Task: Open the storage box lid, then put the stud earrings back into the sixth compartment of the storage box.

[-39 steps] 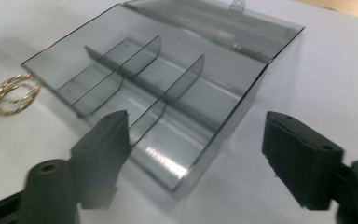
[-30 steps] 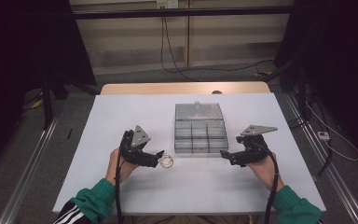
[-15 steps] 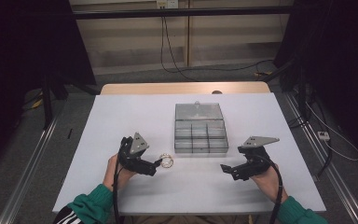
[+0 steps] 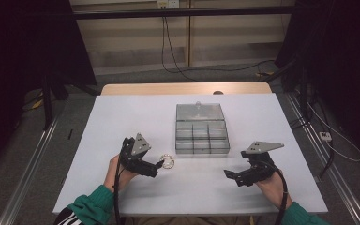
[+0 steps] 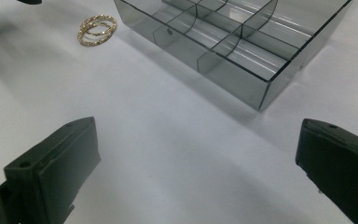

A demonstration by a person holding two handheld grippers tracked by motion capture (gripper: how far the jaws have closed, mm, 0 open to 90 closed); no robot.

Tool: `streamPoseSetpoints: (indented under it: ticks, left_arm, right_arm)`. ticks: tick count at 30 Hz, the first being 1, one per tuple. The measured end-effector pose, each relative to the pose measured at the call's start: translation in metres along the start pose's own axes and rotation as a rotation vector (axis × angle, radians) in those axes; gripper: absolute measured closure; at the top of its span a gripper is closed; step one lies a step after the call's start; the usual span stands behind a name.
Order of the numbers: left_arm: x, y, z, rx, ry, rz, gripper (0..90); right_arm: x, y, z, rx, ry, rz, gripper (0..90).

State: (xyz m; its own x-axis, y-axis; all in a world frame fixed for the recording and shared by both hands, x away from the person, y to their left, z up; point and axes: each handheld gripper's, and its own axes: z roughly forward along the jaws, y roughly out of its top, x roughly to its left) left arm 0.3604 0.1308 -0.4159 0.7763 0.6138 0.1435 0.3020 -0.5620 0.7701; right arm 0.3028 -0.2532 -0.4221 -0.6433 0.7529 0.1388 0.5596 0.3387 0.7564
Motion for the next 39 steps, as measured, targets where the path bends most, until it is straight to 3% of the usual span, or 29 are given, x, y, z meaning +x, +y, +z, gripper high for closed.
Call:
streamPoseSetpoints:
  ticks: [16,25,32,37,39]
  left_arm:
    - [-0.006,0.004,0.002,-0.007,-0.009,0.018,0.1]
    - [-0.011,0.004,0.006,0.009,-0.045,0.018,3.6]
    - [-0.018,0.002,0.011,0.017,-0.087,0.025,17.6]
    - [-0.019,0.002,0.016,0.044,-0.127,0.031,38.1]
    - [-0.021,0.001,0.019,0.038,-0.134,0.011,44.9]
  right_arm:
    - [0.000,0.000,0.000,0.015,0.002,-0.010,0.0]
    - [-0.002,0.000,0.000,0.013,-0.001,0.001,0.0]
    - [-0.002,0.000,0.001,0.017,0.003,-0.002,0.0]
    - [-0.002,0.000,0.002,0.019,0.002,-0.002,0.0]
    - [-0.002,0.000,0.003,0.020,0.003,-0.001,0.0]
